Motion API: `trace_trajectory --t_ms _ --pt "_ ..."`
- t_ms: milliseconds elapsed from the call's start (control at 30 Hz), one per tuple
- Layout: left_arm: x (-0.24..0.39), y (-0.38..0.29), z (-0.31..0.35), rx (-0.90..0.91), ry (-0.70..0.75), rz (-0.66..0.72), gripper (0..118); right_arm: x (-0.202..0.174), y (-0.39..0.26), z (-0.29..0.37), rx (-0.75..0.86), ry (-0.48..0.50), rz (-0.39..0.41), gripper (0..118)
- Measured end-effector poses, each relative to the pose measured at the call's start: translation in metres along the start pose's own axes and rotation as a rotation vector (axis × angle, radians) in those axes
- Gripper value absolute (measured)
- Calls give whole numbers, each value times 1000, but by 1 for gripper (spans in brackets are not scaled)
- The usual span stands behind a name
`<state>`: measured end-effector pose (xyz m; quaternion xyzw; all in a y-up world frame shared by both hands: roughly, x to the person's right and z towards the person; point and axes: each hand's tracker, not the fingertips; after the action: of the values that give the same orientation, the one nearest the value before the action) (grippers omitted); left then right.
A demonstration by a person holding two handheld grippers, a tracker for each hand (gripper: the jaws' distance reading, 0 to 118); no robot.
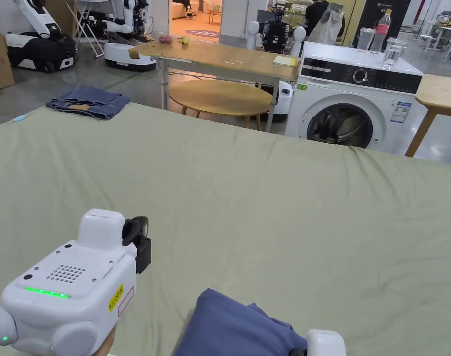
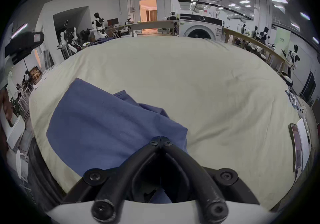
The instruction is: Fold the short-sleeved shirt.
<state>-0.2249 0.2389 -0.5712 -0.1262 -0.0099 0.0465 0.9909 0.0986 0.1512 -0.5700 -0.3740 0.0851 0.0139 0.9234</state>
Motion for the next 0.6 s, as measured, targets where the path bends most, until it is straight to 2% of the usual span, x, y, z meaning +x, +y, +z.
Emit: trace_trajectory --t_ms 133,167,200,267,300,333,367,467,600 --pt "-16 0 -10 -225 -181 103 0 4 8 -4 -31 16 -19 0" --pt "-22 -1 -14 -311 -235 151 7 6 8 -4 -31 21 -23 0" --pt "-26 0 -20 -357 -286 190 22 7 7 -4 -31 27 -29 0" --pt "-34 -6 -32 -513 -432 274 41 8 7 -4 -32 36 -21 0" --pt "-39 -12 -41 -590 -504 311 54 8 7 -4 -31 39 -16 0" --pt "-42 -18 -48 -640 -528 336 64 8 7 -1 -31 41 -13 0" --pt "-45 -24 -53 -715 -568 356 64 9 7 -1 -31 45 -11 0" --pt "-56 -46 -71 -804 -659 426 76 12 7 -1 -31 57 -17 0" --pt "-59 -71 -92 -874 -732 620 77 12 6 -1 -28 61 -14 0"
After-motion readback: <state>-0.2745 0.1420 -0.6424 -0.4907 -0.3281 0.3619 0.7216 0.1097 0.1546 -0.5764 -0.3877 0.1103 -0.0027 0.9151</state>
